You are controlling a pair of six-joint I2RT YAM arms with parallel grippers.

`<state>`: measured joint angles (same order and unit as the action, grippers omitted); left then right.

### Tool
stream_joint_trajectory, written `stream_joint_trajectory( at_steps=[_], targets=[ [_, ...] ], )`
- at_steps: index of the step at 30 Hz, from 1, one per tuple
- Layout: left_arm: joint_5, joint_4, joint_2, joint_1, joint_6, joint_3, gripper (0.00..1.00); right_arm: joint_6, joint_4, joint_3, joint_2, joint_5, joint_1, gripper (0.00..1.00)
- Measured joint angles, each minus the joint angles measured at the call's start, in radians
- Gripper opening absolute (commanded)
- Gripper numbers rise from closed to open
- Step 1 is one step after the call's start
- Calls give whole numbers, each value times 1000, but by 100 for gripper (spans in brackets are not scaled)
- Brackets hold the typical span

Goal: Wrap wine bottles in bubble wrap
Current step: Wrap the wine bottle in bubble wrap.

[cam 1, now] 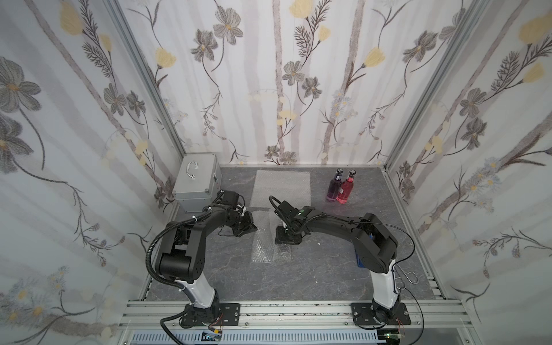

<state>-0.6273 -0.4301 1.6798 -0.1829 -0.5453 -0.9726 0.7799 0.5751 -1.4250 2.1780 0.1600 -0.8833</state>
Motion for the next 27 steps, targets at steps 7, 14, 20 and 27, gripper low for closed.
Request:
stream_joint_trajectory(
  at_steps=[7, 14, 20, 27],
  targets=[
    [-128, 51, 27, -67, -70, -59, 0, 0, -6, 0, 0, 4, 1, 55],
    [-246, 145, 76, -119, -190, -78, 0, 0, -13, 1, 0, 7, 2, 55],
    [-283, 177, 139, -144, -243, -111, 0, 0, -39, 16, -10, 17, 5, 55],
    [-303, 183, 213, -180, -242, -164, 0, -7, -60, 47, -39, 17, 6, 64]
  ],
)
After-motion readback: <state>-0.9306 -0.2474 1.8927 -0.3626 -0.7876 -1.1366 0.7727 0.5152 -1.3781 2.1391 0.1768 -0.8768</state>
